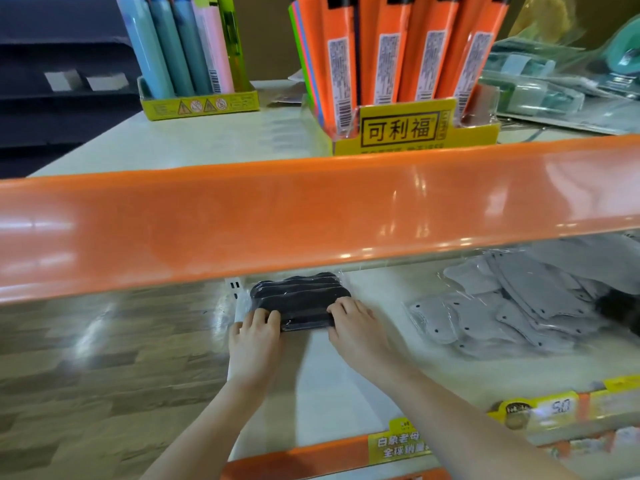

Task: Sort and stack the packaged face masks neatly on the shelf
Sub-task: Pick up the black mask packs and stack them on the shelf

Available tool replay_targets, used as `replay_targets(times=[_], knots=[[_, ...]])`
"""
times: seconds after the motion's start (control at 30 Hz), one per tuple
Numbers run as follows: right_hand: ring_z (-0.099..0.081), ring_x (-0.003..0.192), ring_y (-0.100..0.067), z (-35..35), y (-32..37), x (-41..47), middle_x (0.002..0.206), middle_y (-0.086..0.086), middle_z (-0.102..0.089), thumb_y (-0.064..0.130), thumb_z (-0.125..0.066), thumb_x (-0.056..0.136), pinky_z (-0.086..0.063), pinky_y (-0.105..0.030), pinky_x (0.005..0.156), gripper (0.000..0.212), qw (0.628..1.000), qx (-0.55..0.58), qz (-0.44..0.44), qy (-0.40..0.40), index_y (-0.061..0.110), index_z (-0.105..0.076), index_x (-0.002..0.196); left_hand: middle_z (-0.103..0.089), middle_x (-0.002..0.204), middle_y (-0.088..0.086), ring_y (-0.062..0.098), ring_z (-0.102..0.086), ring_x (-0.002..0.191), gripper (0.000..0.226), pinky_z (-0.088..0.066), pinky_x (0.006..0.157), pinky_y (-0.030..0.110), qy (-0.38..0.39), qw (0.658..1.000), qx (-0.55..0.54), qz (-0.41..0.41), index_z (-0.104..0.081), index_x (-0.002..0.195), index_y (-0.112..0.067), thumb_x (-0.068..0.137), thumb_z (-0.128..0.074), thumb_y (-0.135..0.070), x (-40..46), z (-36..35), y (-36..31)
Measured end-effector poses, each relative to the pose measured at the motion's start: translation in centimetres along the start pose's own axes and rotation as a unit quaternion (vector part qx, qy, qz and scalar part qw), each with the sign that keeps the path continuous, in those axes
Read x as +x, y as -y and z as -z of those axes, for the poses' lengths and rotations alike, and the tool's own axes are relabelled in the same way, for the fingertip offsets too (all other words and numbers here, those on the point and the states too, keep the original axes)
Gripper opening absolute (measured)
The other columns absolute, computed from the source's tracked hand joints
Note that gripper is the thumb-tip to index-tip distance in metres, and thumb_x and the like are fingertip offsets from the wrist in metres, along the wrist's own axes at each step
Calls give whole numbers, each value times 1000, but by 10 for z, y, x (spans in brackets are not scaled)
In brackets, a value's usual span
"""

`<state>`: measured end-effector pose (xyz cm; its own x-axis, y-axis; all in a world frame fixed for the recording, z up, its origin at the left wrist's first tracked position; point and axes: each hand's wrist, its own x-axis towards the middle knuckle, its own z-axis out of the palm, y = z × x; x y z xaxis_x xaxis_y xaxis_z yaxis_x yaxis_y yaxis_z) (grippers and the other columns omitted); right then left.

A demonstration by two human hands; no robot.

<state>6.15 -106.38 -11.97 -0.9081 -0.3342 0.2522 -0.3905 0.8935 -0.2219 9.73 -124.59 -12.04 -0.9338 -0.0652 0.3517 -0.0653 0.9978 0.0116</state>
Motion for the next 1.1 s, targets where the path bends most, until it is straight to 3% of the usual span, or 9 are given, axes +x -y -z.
replay_targets(times=[0.17,0.33,0.4,0.47,0.57,0.77,0.83,0.93,1.1], knots=[[-40,131,-26,2,6,-10,139,-7,-45,34,-33,95,-34,-37,102,45,998,19,35,40,10,-53,127,-60,70,8,32,-60,63,35,-45,55,37,-3,1000,8,10,-60,72,-9,46,-77,7,-3,1,-2],[-26,140,-25,5,6,-14,151,-8,-31,31,-38,100,-24,-35,109,41,997,14,45,61,11,-45,135,-63,74,7,31,-62,68,34,-48,59,39,-3,1000,-3,-9,-62,73,-9,45,-75,5,-9,3,-12],[-26,139,-25,5,5,-13,151,-8,-31,31,-39,101,-25,-35,109,41,997,13,48,53,11,-45,135,-65,75,4,30,-63,69,27,-48,59,37,-5,999,-23,-25,-64,73,-11,50,-73,0,-11,4,-19],[-28,139,-24,6,2,-13,150,-8,-34,27,-42,100,-26,-35,109,39,998,25,48,40,11,-47,135,-65,72,2,28,-64,67,13,-48,57,35,-20,998,-48,-42,-65,71,-12,62,-57,-10,-13,8,-31],[-43,131,-28,8,-8,-14,140,-10,-48,16,-55,91,-36,-39,104,36,998,51,44,-4,10,-57,126,-65,66,-1,26,-64,64,31,-48,56,34,-29,994,-94,-52,-66,65,-13,67,-35,-18,-15,14,-54],[-65,101,-21,35,-50,-36,111,-1,-65,13,-73,65,-55,-32,76,34,994,54,22,-92,19,-69,99,-69,72,-4,21,-67,68,30,-51,59,33,-33,989,-121,-78,-71,72,-18,70,-41,-19,-12,21,-106],[-65,100,-19,43,-71,-48,111,1,-66,19,-62,72,-55,-32,76,28,993,44,7,-110,22,-68,98,-69,73,-5,21,-67,70,29,-51,60,33,-35,986,-137,-86,-72,75,-18,71,-43,-20,-11,20,-127],[-58,102,-13,54,-105,-65,111,5,-65,27,-41,77,-53,-27,75,33,992,39,-24,-118,25,-67,98,-69,74,-7,19,-67,71,28,-52,62,32,-40,979,-173,-103,-71,76,-20,71,-44,-20,-7,18,-164],[-63,96,-19,78,-161,-83,107,3,-66,21,-53,72,-55,-31,70,28,988,41,-45,-140,22,-69,96,-68,73,-10,13,-66,70,21,-52,61,25,-32,967,-217,-131,-69,72,-26,64,-51,-18,1,30,-235]])
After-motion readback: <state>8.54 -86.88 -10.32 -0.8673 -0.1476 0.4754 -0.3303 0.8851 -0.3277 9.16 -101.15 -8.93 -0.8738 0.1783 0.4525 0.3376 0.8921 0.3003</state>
